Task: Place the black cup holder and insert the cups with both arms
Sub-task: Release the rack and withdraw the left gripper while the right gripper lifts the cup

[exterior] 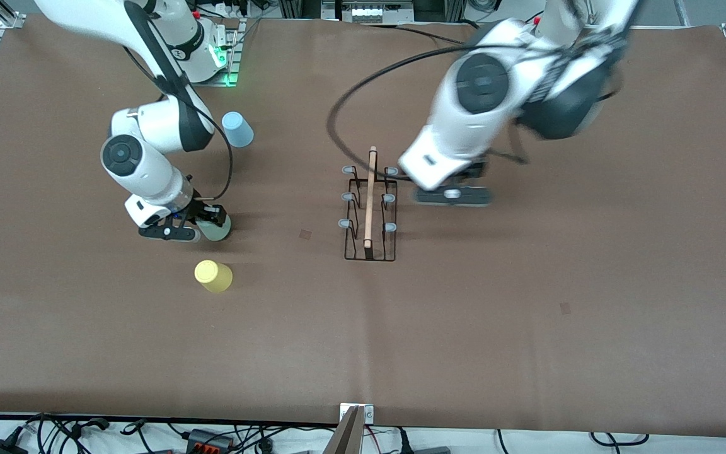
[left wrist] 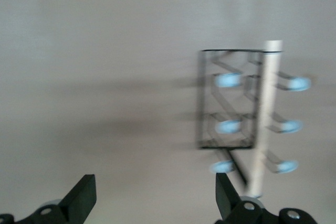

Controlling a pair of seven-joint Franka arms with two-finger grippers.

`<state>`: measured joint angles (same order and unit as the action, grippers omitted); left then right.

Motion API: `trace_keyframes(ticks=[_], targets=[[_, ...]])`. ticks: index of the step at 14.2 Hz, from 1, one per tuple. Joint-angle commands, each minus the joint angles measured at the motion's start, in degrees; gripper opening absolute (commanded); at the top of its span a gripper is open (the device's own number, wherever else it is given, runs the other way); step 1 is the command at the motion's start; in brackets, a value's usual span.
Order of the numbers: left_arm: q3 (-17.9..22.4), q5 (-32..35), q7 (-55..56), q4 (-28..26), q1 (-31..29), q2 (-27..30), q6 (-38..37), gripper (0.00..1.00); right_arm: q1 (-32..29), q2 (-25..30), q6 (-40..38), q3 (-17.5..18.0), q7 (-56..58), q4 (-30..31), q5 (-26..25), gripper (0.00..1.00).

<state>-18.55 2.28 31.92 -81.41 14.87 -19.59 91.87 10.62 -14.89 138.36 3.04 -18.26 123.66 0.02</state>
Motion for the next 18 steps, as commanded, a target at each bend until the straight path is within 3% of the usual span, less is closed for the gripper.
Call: trace_keyframes(ticks=[1,4,6,8,9,12,14,18], targets=[[-0.09,1.67,-9.56,-1.12,-5.62,5.86,-5.90,1.00,-0.16,7.31,-11.49,0.74,-1.33,-0.53,0.24,0.15],[-0.09,1.67,-20.45,-1.04,-11.86,9.91,-11.86,1.00,-0.07,13.03,-17.50,5.64,-6.75,-0.79,3.31,0.15],[0.00,1.59,-25.92,-1.04,-16.34,11.23,-16.27,1.00,-0.16,13.83,-17.86,9.86,-13.61,-2.37,3.58,0.15],[0.18,0.89,-31.01,-1.73,-21.43,12.21,-14.72,1.00,3.59,12.61,-17.25,11.55,-23.52,-4.82,3.85,0.15],[2.27,0.88,-33.21,-3.39,-21.37,12.73,-11.83,1.00,6.14,10.95,-16.73,11.55,-28.71,-6.40,4.28,0.15],[14.47,-0.78,-33.94,-11.73,-13.13,18.96,-3.90,1.00,12.83,6.03,-12.25,11.64,-42.43,-10.10,4.29,0.15],[19.67,-3.15,-33.93,-12.46,-11.09,19.85,-1.26,1.00,15.13,3.65,-9.88,11.64,-46.50,-11.86,4.29,0.15],[19.17,-2.90,-33.94,-14.38,-11.96,22.04,-0.29,1.00,18.12,1.18,-8.29,11.64,-49.06,-14.77,3.76,0.16]])
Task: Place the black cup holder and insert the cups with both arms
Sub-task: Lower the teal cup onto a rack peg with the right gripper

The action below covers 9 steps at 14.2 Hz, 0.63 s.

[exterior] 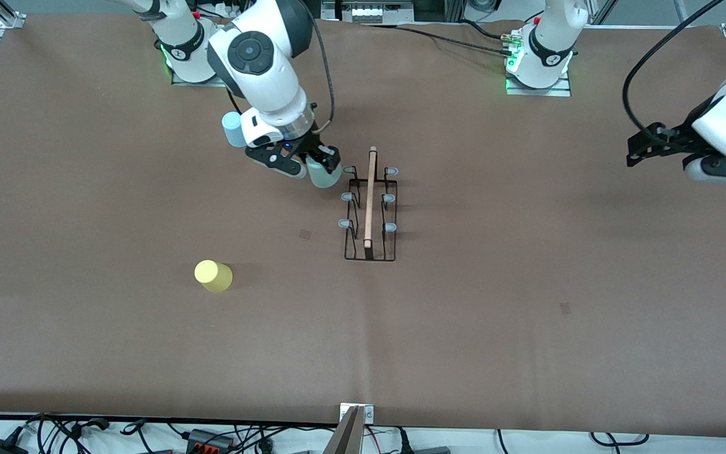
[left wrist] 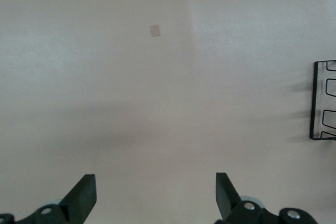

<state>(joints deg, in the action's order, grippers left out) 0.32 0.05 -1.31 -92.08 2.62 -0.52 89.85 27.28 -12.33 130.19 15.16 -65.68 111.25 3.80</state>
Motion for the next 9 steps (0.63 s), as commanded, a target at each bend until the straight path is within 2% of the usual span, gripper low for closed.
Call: trace_keyframes(ticks=[1,4,7,8,9], targets=[[0.21,-0.75,-0.71,-4.59,-0.50,3.50,2.34,1.00,2.25,-1.73,0.49,-0.48,-1.65,-2.36,0.06,0.16],[-3.82,-0.66,-0.54,-5.56,-3.92,4.82,2.52,1.00,4.36,-3.14,2.51,-0.39,-3.75,-2.36,-0.46,0.16],[-4.19,-0.66,-0.36,-6.53,-4.38,5.27,2.26,1.00,5.76,-4.81,3.66,-0.48,-3.76,-2.36,-0.72,0.17],[-4.28,-0.75,-0.45,-6.45,-4.55,5.09,1.65,1.00,6.03,-5.07,3.75,-0.48,-3.76,-2.36,-1.16,0.21],[-4.19,-0.75,-0.28,-6.10,-4.55,4.92,1.12,1.00,6.03,-5.51,3.75,-0.48,-3.76,-2.27,-1.43,0.35]])
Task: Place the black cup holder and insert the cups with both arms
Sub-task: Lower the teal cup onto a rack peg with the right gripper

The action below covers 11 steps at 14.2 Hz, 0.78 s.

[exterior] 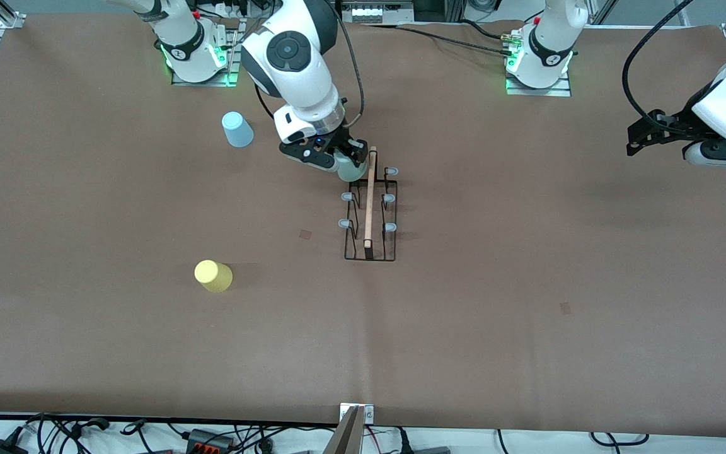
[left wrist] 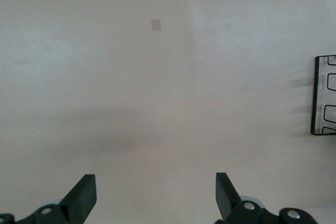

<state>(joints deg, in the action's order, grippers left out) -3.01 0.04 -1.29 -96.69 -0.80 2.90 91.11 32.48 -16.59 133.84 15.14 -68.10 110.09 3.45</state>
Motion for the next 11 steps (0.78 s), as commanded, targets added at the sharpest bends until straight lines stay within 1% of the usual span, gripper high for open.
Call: trace_keyframes(ticks=[1,2,3,4,5,6,7,8,9,10,11], targets=[[-0.94,-0.75,-0.21,-1.31,-1.14,1.58,-0.66,1.00,0.83,-1.60,0.10,-0.47,-1.24,-1.11,-1.08,0.76],[-1.12,-0.66,-0.21,-0.87,-0.79,1.41,-0.84,1.00,0.65,-1.69,0.02,-0.55,-1.07,-1.11,-1.16,1.00],[-1.12,-0.66,-0.12,-0.35,-0.61,1.15,-0.67,1.00,0.30,-1.69,-0.16,-0.55,-0.81,-1.11,-1.25,1.00],[-1.12,-0.57,-0.12,1.75,-0.17,-0.16,-0.58,1.00,0.30,-1.17,-0.59,-0.81,-0.63,-1.02,-1.25,1.00],[-1.12,-0.66,-0.38,3.77,-0.17,-1.74,-1.02,1.00,0.21,-0.38,-1.29,-1.95,0.07,-0.93,-1.25,1.00],[-1.12,-0.75,-0.56,4.05,-0.17,-1.93,-1.11,1.00,0.13,0.24,-2.78,-3.61,1.90,-1.11,-1.43,1.00],[-1.12,-0.75,-0.30,3.96,-0.17,-1.84,-2.50,1.00,-0.57,1.38,-5.32,-5.11,5.23,-1.02,-2.82,1.00],[-1.03,-0.75,-0.30,4.05,-0.26,-1.93,-2.95,1.00,-3.45,2.17,-9.26,-5.65,11.96,-0.93,-5.10,1.00],[-1.03,-0.83,-0.47,3.88,-0.69,-1.93,-3.30,1.00,-6.35,2.70,-12.87,-5.65,18.21,-0.85,-5.90,1.00],[-0.95,-1.10,-0.56,3.61,-0.96,-1.93,-3.31,1.00,-9.86,3.05,-14.29,-5.74,24.88,-0.93,-6.26,1.00],[-0.94,-1.27,-0.56,3.61,-0.96,-2.02,-3.05,1.00,-11.98,2.97,-14.31,-6.44,29.30,-0.85,-7.39,1.00]])
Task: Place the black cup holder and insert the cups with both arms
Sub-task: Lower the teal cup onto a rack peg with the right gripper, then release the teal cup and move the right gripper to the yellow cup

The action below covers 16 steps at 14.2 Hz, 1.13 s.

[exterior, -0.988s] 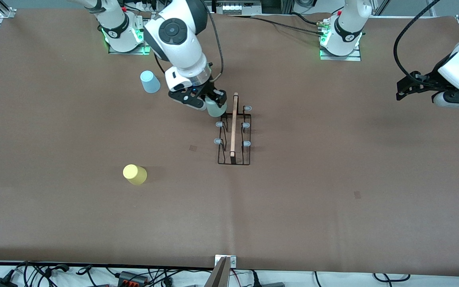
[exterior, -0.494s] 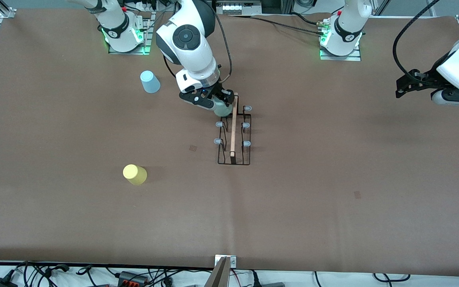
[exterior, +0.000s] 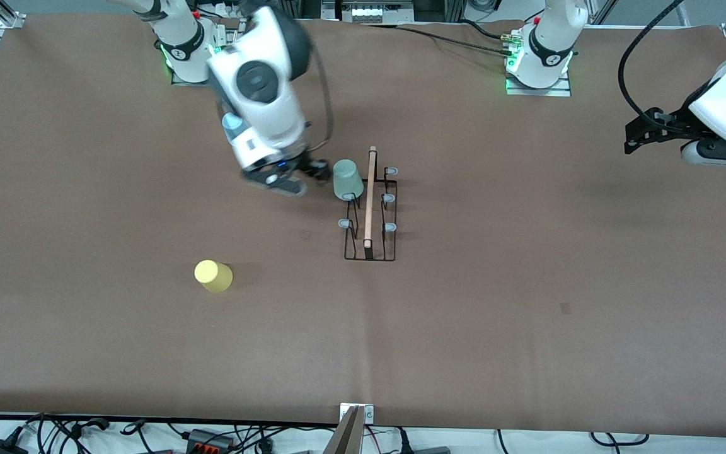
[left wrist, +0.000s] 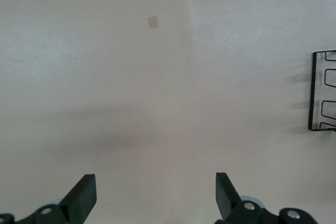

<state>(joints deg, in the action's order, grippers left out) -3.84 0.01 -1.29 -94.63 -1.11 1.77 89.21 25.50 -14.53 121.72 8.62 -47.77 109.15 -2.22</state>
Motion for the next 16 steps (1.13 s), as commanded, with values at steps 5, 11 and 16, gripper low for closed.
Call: trace_keyframes(ticks=[5,11,16], targets=[[-0.20,-1.33,-0.47,1.29,-0.65,-0.89,-1.49,1.00,-13.00,-4.27,6.05,-5.45,29.37,-0.16,-4.90,1.00],[-0.20,-1.33,-0.21,1.38,-0.47,-0.89,-2.55,1.00,-15.21,-14.11,19.96,-5.45,31.78,-4.81,-5.42,1.00],[-0.20,-1.33,-0.21,1.38,-0.39,-0.89,-2.72,1.00,-15.30,-17.98,23.46,-5.54,31.87,-6.49,-5.60,1.00]])
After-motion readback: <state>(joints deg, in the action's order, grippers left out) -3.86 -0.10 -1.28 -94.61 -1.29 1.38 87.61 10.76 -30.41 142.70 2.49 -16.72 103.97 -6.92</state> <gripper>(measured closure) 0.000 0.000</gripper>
